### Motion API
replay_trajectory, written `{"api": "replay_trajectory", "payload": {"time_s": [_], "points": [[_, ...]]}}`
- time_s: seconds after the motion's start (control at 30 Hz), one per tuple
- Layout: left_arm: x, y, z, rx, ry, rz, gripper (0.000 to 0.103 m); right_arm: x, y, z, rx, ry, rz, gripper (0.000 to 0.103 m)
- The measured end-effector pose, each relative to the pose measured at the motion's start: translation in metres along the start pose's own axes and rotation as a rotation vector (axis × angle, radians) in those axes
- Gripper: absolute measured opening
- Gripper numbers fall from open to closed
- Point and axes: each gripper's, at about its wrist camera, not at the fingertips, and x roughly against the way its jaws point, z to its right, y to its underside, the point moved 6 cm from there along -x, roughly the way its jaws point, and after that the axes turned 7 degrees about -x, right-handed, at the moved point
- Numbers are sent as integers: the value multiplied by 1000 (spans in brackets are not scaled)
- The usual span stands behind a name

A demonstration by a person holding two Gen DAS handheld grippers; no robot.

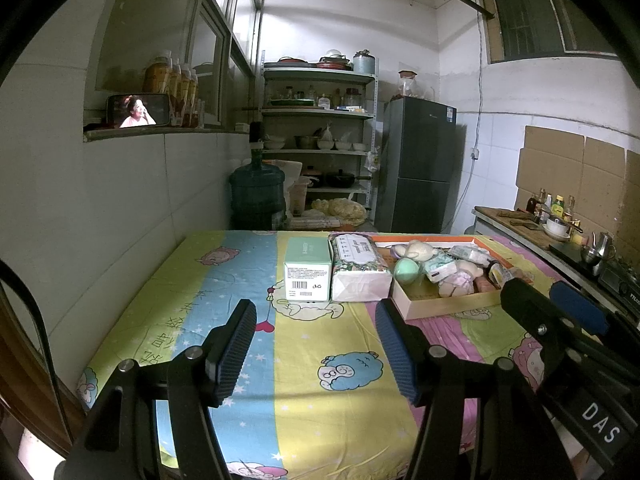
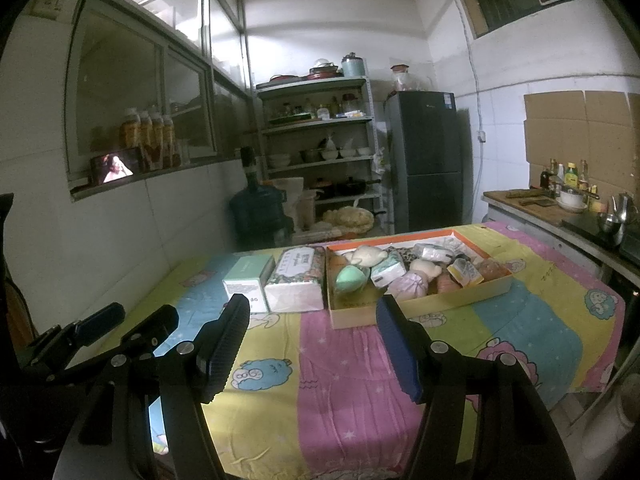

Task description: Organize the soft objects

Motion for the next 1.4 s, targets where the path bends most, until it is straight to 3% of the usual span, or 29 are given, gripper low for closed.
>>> {"api": "replay_trajectory", "payload": {"time_s": [1.4], "points": [[-3,4,-2,4,-1,-4,62,0,1,0,-4,-1,-4,68]]}}
